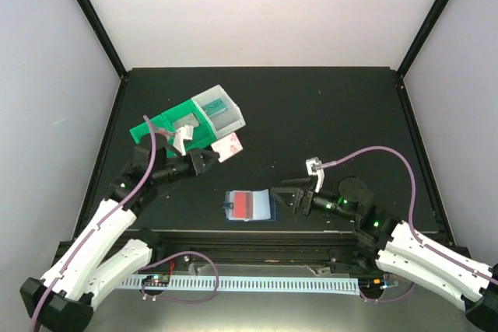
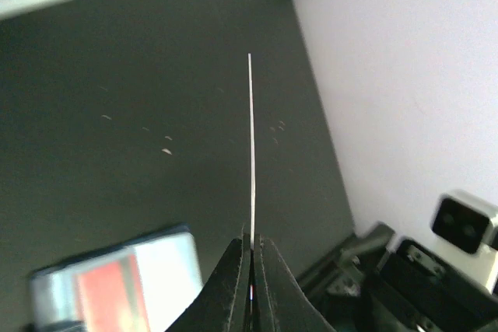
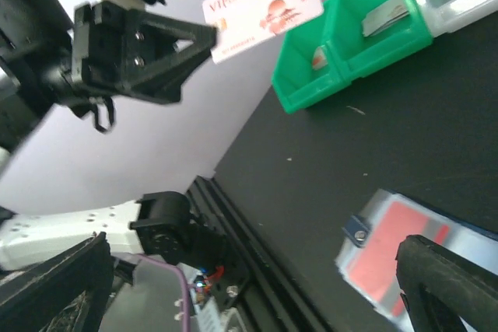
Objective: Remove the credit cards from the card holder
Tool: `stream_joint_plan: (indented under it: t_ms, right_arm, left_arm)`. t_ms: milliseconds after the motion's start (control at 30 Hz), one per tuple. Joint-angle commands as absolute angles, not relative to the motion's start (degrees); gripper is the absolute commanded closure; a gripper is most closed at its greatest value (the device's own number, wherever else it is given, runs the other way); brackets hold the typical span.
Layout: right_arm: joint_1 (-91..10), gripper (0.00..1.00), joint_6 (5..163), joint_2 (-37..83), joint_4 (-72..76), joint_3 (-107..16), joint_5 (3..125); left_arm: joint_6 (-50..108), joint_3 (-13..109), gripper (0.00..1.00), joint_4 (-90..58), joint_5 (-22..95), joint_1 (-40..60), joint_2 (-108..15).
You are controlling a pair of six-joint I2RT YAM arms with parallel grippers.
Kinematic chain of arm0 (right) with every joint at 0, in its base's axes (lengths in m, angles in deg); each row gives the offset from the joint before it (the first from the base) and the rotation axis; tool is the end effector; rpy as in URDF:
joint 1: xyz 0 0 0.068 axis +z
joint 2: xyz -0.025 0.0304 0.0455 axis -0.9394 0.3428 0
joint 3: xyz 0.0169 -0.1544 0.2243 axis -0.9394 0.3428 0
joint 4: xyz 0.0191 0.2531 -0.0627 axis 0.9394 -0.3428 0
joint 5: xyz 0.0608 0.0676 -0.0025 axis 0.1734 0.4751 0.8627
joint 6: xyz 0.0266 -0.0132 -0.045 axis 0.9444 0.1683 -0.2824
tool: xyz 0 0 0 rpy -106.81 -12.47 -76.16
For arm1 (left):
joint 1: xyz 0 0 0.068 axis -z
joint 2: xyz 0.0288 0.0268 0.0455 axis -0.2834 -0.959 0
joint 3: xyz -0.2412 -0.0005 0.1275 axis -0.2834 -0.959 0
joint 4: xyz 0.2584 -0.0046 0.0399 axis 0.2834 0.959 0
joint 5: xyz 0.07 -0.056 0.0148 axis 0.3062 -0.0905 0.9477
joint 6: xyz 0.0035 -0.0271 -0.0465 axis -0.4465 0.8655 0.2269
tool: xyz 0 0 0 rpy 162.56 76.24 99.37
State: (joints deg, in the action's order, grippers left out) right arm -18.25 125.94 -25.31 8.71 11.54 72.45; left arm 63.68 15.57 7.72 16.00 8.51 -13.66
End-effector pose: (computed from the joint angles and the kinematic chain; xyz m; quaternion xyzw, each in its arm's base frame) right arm 0.0897 0.1299 0.2391 -0.1121 0.7439 0.5687 0.3326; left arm 0.1459 -0.0868 0.2967 -0.0177 0.8253 -0.4746 0.3055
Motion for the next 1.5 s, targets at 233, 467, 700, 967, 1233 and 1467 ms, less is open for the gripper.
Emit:
stream_joint_plan:
  t_ms: [233,467,700,967,1233,1467]
  right_arm:
    - [-18.4,0.00,118.8,-29.3,0.6,9.7,67.2]
    - [-18.4,0.00,118.2,-27.8,-1.8,7.2,66.0]
    - [-18.4,0.00,117.6,-26.7,-3.0,4.6,68.2]
    - [-18.4,0.00,116.0,-26.0,-5.0,2.9,67.6]
    - [-18.4,0.00,117.1,-25.8,-4.0,3.1,67.7]
    - [-18.4,0.00,116.2,-24.4,-4.5,3.7,67.6]
  left_arm:
    - [45.7,31.1,0.98,29.2,13.9,-14.3,-28.8]
    - [47.1,32.4,0.98,24.8,15.6,-19.6,-38.0]
    - [48.6,41.5,0.98,24.9,20.3,-21.3,-50.3]
    - [52.7,44.2,0.98,21.7,23.0,-21.5,-55.8]
    - [54.8,43.1,0.98,18.1,25.3,-21.5,-61.2]
    - [53.8,47.6,0.98,18.3,22.9,-21.4,-65.5]
